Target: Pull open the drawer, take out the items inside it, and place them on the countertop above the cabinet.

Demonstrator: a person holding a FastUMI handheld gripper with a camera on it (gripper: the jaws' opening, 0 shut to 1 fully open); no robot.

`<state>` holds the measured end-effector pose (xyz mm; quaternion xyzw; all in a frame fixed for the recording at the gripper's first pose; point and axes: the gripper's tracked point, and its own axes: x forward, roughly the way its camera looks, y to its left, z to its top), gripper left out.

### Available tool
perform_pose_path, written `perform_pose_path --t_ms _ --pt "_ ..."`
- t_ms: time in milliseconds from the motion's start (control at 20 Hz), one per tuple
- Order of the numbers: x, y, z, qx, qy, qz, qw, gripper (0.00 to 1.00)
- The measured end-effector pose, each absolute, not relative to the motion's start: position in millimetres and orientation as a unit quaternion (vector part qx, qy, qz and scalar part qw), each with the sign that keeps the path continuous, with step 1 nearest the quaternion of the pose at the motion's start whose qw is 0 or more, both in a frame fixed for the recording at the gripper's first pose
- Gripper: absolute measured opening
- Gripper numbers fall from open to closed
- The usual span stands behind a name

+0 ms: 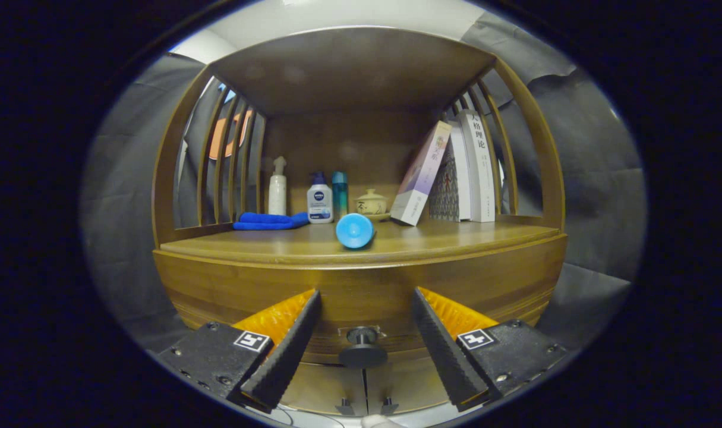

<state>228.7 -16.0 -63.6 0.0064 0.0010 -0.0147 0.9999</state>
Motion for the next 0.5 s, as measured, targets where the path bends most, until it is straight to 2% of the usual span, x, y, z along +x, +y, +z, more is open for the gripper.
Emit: perform_pose_path --t_ms 500 --pt "217 -17 -61 0.009 0.04 -0.006 0.999 1.0"
